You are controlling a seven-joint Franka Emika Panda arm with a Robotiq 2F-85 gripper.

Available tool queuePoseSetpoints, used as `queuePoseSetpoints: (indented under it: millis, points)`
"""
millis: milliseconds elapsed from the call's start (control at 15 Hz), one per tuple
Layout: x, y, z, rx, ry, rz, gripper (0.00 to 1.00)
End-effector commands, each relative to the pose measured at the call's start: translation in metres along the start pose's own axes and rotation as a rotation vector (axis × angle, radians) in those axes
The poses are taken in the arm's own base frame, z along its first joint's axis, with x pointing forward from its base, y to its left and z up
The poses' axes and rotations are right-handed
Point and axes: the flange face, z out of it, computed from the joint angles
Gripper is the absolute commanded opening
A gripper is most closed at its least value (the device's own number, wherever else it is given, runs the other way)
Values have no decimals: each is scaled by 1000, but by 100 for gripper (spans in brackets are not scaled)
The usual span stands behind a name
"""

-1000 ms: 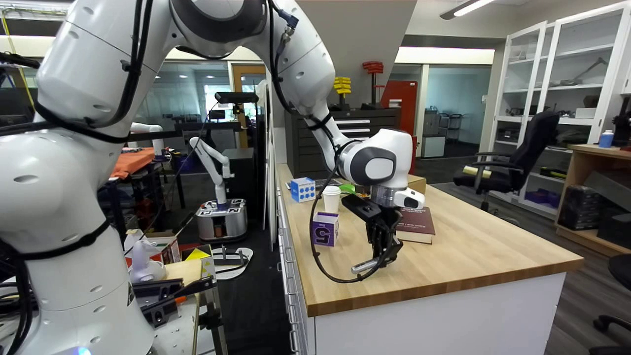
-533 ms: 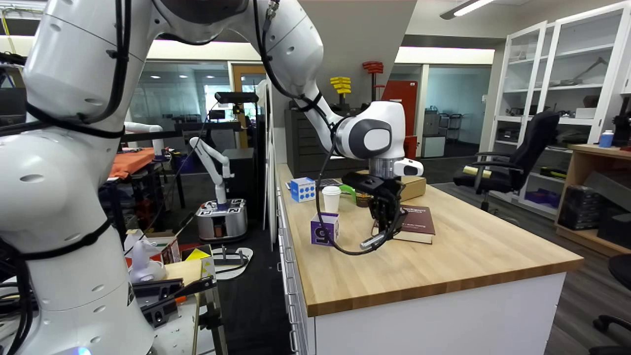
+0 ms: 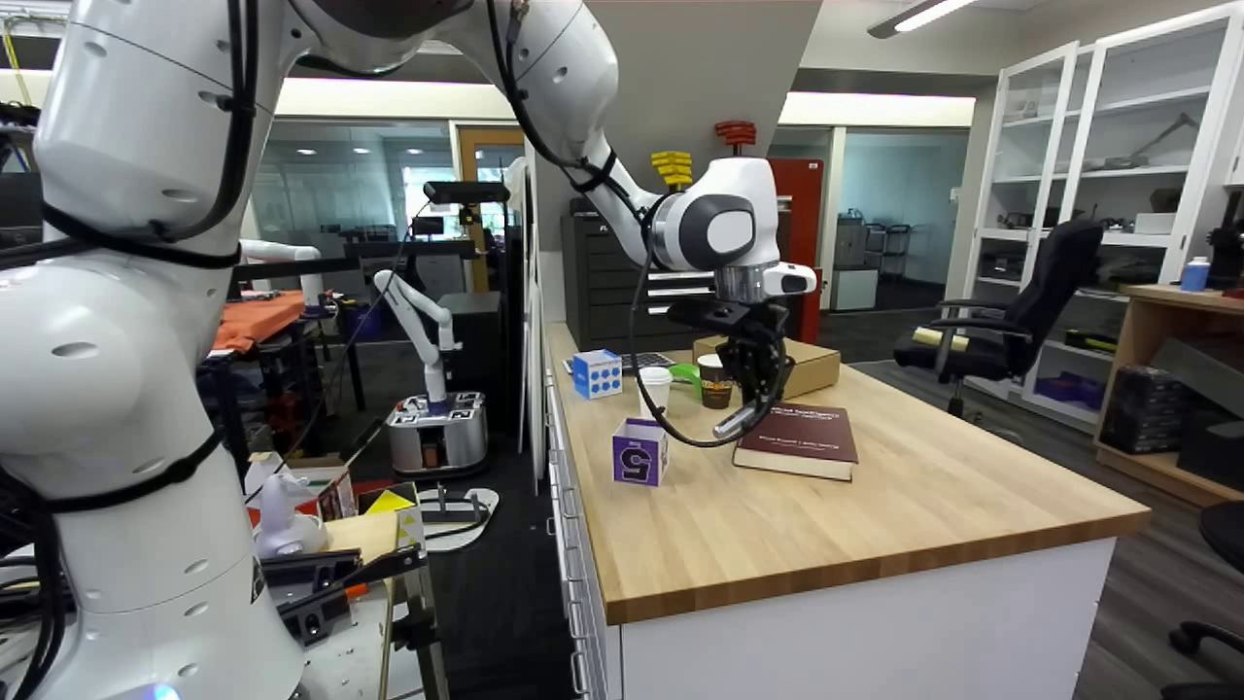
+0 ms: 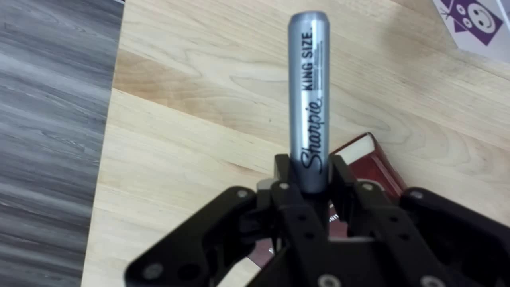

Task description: Pick the marker and put it in the box

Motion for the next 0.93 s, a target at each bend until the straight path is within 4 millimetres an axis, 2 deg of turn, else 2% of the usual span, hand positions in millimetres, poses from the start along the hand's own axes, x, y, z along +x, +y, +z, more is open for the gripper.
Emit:
queuePoseSetpoints:
  millis: [0, 200, 400, 600, 867]
  points:
    - [10, -25, -22, 3, 38, -60, 6]
    - [16, -52, -28, 26, 55, -91, 6]
    - [14, -73, -34, 37, 71, -129, 6]
    - [7, -86, -38, 41, 75, -172, 6]
    - [-4, -93, -39, 41, 79, -226, 6]
